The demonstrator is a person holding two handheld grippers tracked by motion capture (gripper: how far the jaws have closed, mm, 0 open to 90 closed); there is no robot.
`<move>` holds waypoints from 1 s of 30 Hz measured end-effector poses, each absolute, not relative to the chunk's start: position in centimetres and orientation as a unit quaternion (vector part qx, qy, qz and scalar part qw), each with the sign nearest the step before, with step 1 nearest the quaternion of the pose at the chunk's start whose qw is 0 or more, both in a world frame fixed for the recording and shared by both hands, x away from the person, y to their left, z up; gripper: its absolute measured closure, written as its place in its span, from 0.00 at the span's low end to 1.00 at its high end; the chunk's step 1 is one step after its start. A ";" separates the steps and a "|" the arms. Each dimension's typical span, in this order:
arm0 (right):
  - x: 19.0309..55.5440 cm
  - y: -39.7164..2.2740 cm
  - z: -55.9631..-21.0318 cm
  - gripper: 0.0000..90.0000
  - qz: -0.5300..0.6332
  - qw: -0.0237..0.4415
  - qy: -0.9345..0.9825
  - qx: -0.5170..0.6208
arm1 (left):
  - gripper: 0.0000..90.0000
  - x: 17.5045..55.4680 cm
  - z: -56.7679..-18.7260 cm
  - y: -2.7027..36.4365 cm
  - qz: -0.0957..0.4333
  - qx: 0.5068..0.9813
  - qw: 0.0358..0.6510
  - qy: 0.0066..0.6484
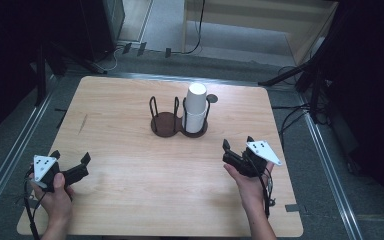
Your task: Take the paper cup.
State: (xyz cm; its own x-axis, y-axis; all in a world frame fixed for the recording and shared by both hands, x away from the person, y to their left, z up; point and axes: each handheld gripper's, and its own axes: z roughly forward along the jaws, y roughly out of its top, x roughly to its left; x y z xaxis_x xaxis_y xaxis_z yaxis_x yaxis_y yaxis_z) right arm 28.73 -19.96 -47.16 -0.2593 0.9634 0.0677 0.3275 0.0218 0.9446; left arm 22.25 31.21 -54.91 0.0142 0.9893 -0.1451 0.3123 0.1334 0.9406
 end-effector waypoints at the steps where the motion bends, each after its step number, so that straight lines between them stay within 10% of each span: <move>1: 29.0 -19.6 -47.0 0.19 0.480 0.332 0.635 0.507 | 0.00 22.3 -54.9 31.2 0.369 0.545 0.458 0.597; 30: 35.2 -12.0 -44.6 0.09 0.477 0.317 0.654 0.494 | 0.00 22.3 -54.9 31.2 0.363 0.548 0.455 0.601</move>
